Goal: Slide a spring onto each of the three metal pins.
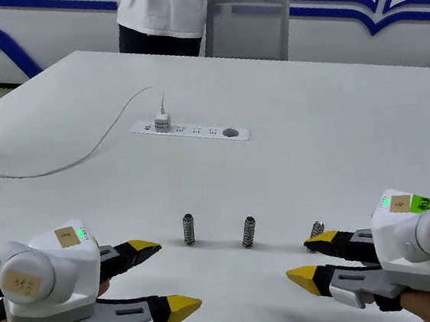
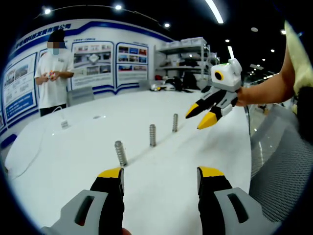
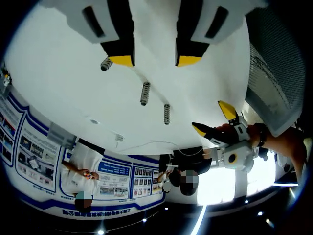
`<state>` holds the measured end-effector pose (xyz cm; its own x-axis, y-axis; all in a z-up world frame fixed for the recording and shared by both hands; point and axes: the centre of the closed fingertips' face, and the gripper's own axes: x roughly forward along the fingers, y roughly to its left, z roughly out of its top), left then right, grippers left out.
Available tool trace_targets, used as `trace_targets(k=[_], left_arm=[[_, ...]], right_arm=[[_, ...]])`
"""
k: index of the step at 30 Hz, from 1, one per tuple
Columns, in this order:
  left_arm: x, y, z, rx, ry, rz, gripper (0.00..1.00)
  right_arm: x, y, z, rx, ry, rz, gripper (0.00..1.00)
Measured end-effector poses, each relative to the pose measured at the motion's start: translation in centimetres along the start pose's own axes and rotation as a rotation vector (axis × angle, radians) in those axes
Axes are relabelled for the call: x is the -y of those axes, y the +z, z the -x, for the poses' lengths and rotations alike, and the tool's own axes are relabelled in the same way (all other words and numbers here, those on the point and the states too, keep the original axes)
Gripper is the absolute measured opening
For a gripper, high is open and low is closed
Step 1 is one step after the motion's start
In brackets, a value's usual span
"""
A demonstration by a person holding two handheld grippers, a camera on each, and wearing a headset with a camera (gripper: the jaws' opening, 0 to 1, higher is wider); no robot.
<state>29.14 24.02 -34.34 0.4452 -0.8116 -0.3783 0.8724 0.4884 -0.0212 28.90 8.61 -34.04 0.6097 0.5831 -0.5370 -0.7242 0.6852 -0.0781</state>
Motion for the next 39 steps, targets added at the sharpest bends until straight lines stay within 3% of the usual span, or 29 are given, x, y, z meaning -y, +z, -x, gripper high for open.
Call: trace_targets(k=[19,39], left_arm=[[0.1,-0.5,-0.2,-0.013,-0.006,0.009,0.62],[-0.2,-0.8,-0.1,-0.014,0.002,0.022,0.65]], right_arm=[[2.2,-2.7,2.7,0.006,-0.067,-0.040,0.48],[1.9,-3.4,3.4,0.033,-0.070,-0.078,0.62]])
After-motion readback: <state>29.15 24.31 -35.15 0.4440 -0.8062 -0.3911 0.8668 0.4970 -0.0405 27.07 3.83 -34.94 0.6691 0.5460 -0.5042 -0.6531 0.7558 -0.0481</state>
